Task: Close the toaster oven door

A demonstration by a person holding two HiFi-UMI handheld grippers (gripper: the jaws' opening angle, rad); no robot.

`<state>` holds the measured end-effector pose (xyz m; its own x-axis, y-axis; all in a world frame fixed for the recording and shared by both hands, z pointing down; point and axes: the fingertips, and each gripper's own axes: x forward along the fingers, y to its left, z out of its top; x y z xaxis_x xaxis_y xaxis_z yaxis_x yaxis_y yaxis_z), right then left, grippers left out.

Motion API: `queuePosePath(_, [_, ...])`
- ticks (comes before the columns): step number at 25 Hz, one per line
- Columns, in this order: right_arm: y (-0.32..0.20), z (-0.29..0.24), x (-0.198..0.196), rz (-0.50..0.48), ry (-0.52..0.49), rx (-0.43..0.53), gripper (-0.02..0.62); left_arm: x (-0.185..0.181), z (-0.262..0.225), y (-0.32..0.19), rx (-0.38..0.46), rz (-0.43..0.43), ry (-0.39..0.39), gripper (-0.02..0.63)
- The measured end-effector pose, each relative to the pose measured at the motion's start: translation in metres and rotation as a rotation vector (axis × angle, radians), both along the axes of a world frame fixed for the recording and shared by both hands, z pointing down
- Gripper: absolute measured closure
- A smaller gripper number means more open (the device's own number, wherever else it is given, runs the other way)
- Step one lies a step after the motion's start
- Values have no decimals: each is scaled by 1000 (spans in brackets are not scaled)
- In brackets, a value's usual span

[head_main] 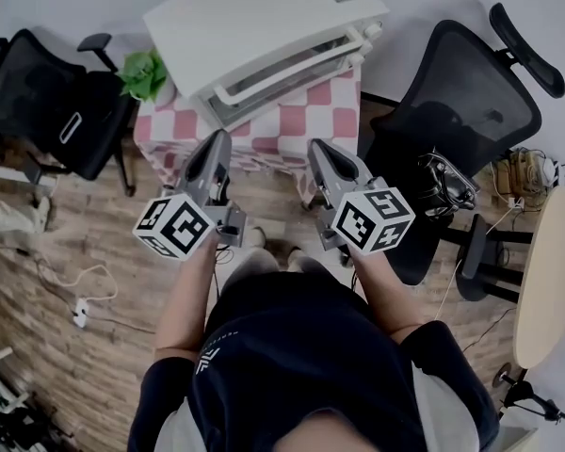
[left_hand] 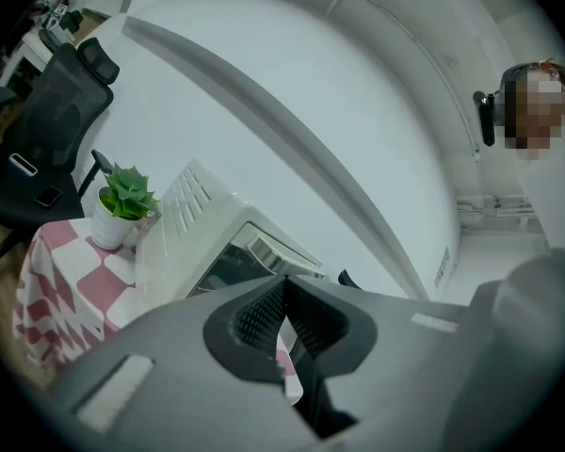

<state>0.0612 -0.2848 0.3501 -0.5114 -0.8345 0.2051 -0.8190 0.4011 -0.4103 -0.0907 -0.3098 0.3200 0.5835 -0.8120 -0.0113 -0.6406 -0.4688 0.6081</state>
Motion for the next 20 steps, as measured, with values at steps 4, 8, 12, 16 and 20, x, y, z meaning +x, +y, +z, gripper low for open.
queuePosePath(4, [5,0,3,14,14,3,594,-5,2,9,-1,-12,-34,591])
queuePosePath(8, [10,-2,4,21,30,11,594,-13,7,15,3,-31,-70,591])
queuePosePath(12, [15,-3,3,18,38,13,594,-17,9,23,5,-42,-117,591])
queuePosePath(16, [19,-1,5,20,41,8,594,-16,10,26,2,-40,-104,591])
queuePosePath(20, [21,-4,7,32,48,21,594,-17,9,28,9,-42,-104,591])
